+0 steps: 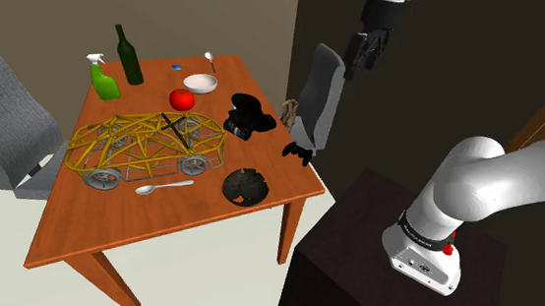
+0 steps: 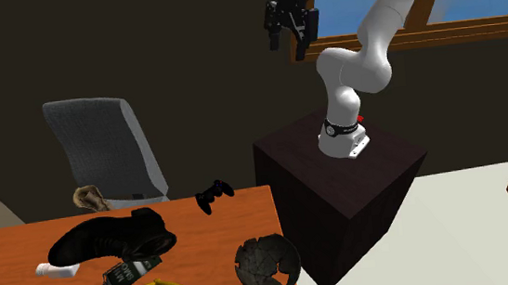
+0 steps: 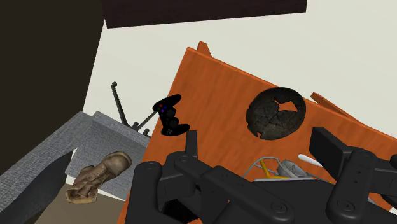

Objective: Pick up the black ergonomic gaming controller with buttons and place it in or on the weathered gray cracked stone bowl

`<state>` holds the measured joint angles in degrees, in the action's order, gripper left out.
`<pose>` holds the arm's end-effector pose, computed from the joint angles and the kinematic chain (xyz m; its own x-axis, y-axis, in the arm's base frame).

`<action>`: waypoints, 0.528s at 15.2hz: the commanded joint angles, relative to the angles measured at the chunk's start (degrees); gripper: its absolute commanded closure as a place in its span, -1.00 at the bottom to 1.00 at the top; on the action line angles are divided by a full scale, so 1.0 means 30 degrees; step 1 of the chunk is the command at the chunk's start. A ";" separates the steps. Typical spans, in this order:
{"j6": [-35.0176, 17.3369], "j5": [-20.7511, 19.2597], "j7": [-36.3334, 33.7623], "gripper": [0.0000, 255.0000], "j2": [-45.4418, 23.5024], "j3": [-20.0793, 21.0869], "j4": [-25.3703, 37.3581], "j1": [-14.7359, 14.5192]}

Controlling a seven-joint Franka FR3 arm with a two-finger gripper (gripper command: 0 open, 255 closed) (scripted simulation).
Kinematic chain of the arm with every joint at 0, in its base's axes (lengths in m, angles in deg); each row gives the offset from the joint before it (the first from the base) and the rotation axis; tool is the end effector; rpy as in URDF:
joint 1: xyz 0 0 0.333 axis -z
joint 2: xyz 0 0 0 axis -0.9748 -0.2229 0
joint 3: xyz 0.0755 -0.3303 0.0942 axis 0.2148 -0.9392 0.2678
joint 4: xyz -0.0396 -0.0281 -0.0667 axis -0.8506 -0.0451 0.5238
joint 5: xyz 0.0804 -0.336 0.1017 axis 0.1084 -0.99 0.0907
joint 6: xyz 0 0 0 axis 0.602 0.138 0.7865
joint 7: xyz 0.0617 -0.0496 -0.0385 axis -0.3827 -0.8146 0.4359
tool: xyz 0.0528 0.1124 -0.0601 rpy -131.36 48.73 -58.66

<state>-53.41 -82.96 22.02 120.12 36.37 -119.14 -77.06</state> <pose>0.2468 0.0244 0.6146 0.9959 -0.0523 0.0737 -0.0539 -0.9984 0.0195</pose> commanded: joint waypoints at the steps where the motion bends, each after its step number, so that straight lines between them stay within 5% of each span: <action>1: 0.0000 0.0000 0.0000 -1.00 0.0000 0.0000 0.0000 0.0000; 8: -0.4486 -0.0809 0.0466 -1.00 -0.1500 -0.0212 -0.3154 0.0352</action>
<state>-64.21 -84.96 23.16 116.42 35.90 -126.78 -76.20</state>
